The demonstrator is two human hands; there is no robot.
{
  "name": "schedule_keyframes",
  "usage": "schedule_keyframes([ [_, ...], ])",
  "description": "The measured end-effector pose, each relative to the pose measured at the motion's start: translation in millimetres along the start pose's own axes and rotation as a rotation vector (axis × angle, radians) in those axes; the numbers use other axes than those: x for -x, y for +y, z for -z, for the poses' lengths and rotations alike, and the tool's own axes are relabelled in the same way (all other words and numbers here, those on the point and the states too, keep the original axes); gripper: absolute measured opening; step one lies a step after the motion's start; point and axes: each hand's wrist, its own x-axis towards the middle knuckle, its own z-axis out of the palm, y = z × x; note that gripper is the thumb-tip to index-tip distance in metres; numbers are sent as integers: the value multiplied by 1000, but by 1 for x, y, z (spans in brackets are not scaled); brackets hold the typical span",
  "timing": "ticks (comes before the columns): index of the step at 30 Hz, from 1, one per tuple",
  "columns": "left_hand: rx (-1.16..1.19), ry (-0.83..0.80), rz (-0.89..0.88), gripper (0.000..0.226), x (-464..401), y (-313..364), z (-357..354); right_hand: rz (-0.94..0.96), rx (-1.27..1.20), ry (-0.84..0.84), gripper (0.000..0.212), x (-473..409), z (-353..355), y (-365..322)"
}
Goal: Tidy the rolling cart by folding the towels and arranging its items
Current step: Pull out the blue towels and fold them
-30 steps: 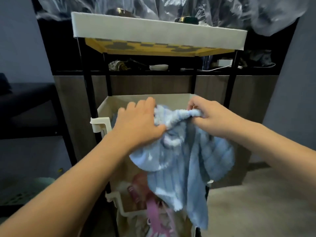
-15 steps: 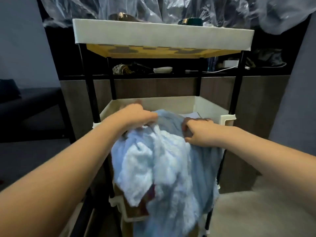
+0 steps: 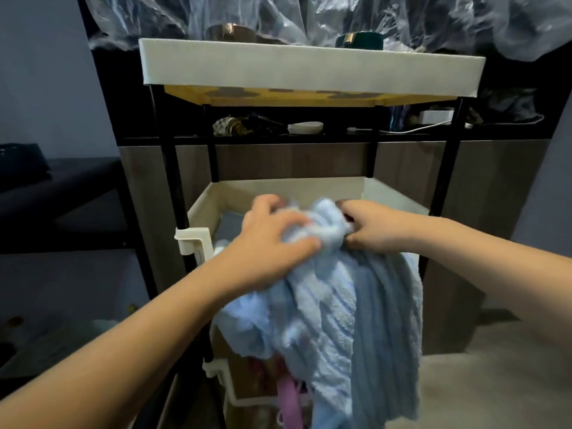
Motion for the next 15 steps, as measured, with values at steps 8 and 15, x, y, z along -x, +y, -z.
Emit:
schedule_keyframes([
  [8, -370, 360, -131, 18, -19, -2, -14, -44, -33, 182, 18, 40, 34, 10],
  [15, -777, 524, -587, 25, -46, 6, 16, -123, -968, -148, 50, 37, 43, -2],
])
